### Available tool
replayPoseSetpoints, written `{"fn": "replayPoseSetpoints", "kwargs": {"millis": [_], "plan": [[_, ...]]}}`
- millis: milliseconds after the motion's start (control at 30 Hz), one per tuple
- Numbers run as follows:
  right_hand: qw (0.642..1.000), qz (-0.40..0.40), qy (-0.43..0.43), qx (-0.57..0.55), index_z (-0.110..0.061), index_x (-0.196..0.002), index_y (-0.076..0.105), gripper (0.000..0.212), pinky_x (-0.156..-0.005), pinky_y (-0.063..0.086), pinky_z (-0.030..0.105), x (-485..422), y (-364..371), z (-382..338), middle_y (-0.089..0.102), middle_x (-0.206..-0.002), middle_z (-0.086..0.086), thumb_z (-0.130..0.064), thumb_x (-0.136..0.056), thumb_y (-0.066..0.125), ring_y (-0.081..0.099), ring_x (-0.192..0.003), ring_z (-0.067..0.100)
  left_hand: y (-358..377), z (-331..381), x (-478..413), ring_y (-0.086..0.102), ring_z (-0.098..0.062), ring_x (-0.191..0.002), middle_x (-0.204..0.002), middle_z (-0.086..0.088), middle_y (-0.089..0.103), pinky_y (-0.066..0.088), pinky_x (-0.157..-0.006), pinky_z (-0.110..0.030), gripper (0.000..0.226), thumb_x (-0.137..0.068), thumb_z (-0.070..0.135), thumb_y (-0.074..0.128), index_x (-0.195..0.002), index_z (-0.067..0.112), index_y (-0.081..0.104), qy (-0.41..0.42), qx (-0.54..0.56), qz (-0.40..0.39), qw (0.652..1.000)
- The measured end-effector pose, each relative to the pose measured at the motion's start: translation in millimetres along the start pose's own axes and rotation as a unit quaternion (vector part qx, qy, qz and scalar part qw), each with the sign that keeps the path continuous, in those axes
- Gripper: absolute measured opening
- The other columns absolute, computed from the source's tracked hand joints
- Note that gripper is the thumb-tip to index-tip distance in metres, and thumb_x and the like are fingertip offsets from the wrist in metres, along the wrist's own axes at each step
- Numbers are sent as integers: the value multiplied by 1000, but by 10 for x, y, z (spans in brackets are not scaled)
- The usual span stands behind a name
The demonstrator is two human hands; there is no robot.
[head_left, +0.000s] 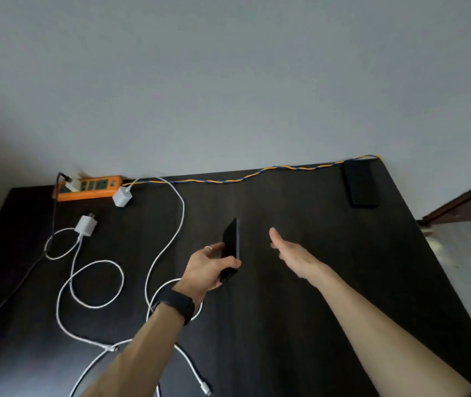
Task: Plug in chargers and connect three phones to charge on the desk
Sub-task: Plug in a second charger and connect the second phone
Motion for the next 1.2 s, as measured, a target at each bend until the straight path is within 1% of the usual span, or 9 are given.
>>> {"fn": "replayPoseSetpoints", "kwargs": {"millis": [67,133,200,333,567,700,800,933,1200], "plan": [[993,-35,-9,-114,-27,-143,50,77,-100,49,45,242,229,24,60,-139,5,-79,-87,36,66,-116,24,-47,-124,265,72,-20,-99,-110,-1,75,54,-97,-46,84,-47,20,90,-125,24,60,8,-2,10,1000],[982,-56,-26,-177,-26,-129,58,59,-87,57,38,492,487,71,72,-119,1,-69,-89,51,75,-96,18,-97,-275,512,72,-18,-101,-109,-1,74,57,-93,-41,85,-47,17,89,-126,25,56,24,-22,20,999],[975,-55,-48,-211,-22,-115,66,40,-84,57,36,740,736,116,78,-104,0,-55,-92,60,76,-89,16,-158,-402,776,70,-12,-102,-110,2,72,57,-89,-33,89,-46,20,88,-127,31,52,52,-83,40,994],[961,-39,-86,-262,-14,-103,74,20,-73,57,32,1066,1171,245,77,-100,11,-30,-90,72,75,-87,20,-314,-674,1252,65,-4,-107,-118,13,67,53,-95,-32,84,-47,32,82,-123,45,48,95,-186,81,975],[971,-62,-119,-197,-7,-93,74,8,-70,57,34,1419,1881,344,76,-86,9,-13,-92,70,73,-71,17,-749,-1075,1955,61,-11,-111,-115,12,67,48,-98,-33,88,-60,37,71,-142,27,42,157,-302,160,927],[980,-51,-141,-132,0,-88,71,16,-60,54,25,1539,2317,362,72,-74,7,-12,-94,65,69,-67,14,-1227,-1400,2179,51,-4,-123,-130,21,56,41,-107,-30,91,-60,42,77,-143,37,40,156,-319,146,923],[987,-41,-151,-46,-1,-82,67,19,-60,55,26,1617,2803,407,69,-68,6,-13,-95,64,67,-66,17,-1862,-1816,2422,38,-8,-134,-142,12,45,29,-113,-23,87,-71,41,79,-147,26,41,108,-312,184,926],[987,-69,-138,36,-9,-78,64,19,-69,58,41,1643,3502,472,71,-68,4,-16,-95,62,66,-64,17,-2812,-2277,2619,33,-25,-142,-155,-6,37,26,-118,-34,77,-83,41,70,-149,18,37,36,-352,280,893],[984,-42,-111,131,-9,-80,61,23,-78,58,46,1611,4730,36,71,-74,4,-27,-92,56,68,-78,30,-3973,-2565,2536,3,-31,-152,-166,-8,4,13,-121,-49,83,-89,44,56,-158,30,11,-20,-503,244,829]]}}
Point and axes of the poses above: each hand's wrist, its own x-axis away from the middle knuckle, its own y-axis out of the palm, z = x × y, the point moved 1 cm from there along -x, towards the middle knuckle
